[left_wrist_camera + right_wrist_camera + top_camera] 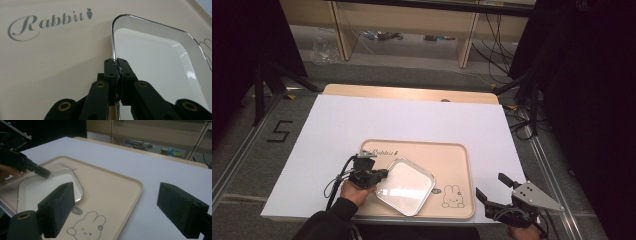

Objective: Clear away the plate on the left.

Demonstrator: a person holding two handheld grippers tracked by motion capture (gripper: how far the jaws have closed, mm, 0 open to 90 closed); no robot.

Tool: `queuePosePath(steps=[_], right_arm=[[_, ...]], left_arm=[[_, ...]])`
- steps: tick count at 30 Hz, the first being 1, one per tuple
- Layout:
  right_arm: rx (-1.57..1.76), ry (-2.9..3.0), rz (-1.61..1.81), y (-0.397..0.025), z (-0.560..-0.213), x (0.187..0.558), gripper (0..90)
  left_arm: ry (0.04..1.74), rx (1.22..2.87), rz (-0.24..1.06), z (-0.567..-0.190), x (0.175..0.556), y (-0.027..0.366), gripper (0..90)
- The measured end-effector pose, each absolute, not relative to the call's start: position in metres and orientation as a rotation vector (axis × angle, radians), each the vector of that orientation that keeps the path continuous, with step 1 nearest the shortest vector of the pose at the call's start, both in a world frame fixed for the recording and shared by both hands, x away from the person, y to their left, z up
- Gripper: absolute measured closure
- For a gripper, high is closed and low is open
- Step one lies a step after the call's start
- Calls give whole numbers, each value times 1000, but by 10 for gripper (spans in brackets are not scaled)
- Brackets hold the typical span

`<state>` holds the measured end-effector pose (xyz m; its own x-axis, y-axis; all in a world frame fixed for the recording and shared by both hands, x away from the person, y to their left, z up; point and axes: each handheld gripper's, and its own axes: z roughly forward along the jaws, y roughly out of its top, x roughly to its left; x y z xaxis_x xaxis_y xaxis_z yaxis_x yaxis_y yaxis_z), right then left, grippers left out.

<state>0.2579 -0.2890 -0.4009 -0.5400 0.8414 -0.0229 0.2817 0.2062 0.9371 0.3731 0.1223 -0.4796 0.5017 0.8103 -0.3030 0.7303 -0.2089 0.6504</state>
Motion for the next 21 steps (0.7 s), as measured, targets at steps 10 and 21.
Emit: queuePosePath(steps=[10,21], right_arm=[[1038,1941,1329,-289,-401,258,152],[1038,1938,1328,-289,-401,258,152]], left_arm=[[1273,2030,102,-482,360,125,826],[1266,2041,67,-480,348,125,792]])
